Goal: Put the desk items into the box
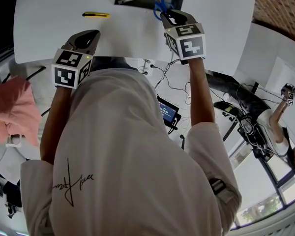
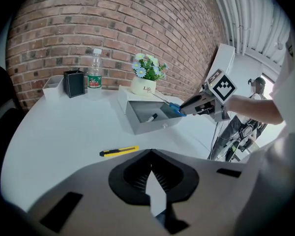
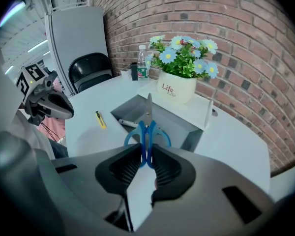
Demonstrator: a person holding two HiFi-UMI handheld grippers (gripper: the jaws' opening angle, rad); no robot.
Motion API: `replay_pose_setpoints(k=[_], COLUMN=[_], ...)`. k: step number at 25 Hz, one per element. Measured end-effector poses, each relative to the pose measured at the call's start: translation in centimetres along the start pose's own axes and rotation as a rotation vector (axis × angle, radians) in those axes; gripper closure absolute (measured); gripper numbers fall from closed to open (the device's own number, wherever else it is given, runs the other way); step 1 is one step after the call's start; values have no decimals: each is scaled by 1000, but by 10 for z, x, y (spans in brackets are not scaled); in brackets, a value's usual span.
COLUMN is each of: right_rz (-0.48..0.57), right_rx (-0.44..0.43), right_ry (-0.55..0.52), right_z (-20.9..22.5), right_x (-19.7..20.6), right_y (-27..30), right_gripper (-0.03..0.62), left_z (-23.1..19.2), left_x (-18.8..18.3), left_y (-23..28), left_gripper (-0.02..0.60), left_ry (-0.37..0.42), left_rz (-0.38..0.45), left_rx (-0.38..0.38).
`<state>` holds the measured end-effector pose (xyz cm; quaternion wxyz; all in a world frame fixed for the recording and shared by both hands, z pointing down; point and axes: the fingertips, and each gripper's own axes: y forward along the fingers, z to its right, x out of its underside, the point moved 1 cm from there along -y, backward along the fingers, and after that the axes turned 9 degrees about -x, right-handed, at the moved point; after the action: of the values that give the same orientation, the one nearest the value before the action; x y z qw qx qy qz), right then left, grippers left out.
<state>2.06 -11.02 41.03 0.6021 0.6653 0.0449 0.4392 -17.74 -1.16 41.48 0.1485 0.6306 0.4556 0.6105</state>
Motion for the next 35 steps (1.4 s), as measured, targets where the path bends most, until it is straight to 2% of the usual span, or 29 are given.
replay_pose_setpoints(k=[13,35], right_rz=[-63,-204], right_rx=[-3,-59], right_ry=[-5,-152], right_z=[-14,-10], right_x=[4,5], right_y=[7,32], right_gripper=[505,505], left_z=[-9,-20], left_x=[13,20], left_y=[-7,-6], left_gripper=[575,575], left_ry=[-31,-74], left_rz=[-7,-14], left_rx=[13,-8])
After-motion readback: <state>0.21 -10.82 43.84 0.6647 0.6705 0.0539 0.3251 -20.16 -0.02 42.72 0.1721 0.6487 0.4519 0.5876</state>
